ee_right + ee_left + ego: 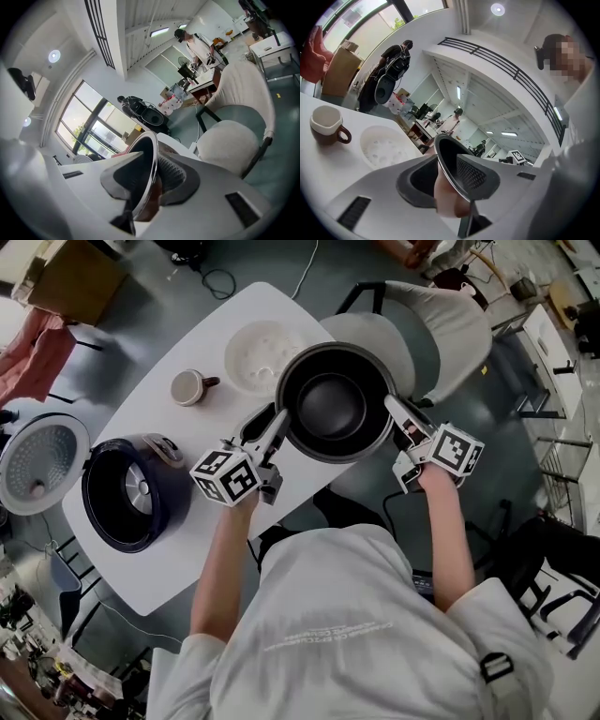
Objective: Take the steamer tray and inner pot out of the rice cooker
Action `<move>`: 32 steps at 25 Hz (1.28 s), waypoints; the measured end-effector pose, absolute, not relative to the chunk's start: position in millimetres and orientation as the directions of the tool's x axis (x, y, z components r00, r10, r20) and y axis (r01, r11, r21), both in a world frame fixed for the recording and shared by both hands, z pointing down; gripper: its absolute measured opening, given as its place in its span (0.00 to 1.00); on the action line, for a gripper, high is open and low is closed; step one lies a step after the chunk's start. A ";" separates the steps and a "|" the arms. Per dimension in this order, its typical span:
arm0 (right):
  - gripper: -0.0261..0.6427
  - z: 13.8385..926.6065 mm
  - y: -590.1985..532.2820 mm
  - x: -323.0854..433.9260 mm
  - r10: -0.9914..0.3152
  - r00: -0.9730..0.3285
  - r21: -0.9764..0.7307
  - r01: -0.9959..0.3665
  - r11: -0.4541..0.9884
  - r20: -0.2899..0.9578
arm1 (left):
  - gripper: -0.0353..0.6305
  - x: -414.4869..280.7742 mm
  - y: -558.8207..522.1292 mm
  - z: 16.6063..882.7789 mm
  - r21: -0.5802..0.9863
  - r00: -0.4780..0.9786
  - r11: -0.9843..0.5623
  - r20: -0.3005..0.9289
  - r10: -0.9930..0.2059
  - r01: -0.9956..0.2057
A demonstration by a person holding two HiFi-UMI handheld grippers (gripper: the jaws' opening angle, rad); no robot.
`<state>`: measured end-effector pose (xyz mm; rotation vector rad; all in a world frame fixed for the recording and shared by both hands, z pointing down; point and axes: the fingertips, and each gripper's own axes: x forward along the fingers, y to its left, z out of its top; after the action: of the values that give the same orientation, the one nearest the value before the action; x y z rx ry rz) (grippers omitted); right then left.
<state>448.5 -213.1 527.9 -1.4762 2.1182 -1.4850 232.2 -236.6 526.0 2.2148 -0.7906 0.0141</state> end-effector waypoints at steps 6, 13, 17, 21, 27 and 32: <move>0.18 532.9 -206.5 464.9 -0.791 -0.468 -0.772 -0.635 -0.008 0.393 | 0.24 248.6 -227.0 541.0 0.664 0.825 -0.521 0.284 -0.489 -0.537; 0.18 557.7 -204.7 456.0 -0.729 -0.513 -0.749 -0.663 0.002 0.452 | 0.24 242.5 -232.3 554.7 0.690 0.797 -0.454 0.307 -0.521 -0.563; 0.18 573.3 -208.5 443.0 -0.687 -0.543 -0.733 -0.680 0.023 0.483 | 0.24 231.5 -244.0 556.3 0.671 0.767 -0.438 0.324 -0.554 -0.599; 0.18 575.3 -223.5 424.0 -0.668 -0.573 -0.736 -0.675 0.056 0.475 | 0.24 212.9 -258.7 563.3 0.639 0.732 -0.418 0.360 -0.578 -0.645; 0.22 575.3 -241.9 390.7 -0.630 -0.593 -0.690 -0.713 0.122 0.501 | 0.24 185.8 -277.8 567.5 0.569 0.659 -0.387 0.409 -0.631 -0.725; 0.27 572.9 -259.5 362.4 -0.646 -0.597 -0.701 -0.701 0.132 0.476 | 0.28 161.0 -293.1 570.2 0.507 0.596 -0.364 0.433 -0.676 -0.781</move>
<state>362.4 -259.5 572.9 -1.4331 2.4060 -1.5463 161.0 -293.1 570.2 2.1321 -1.1484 0.1949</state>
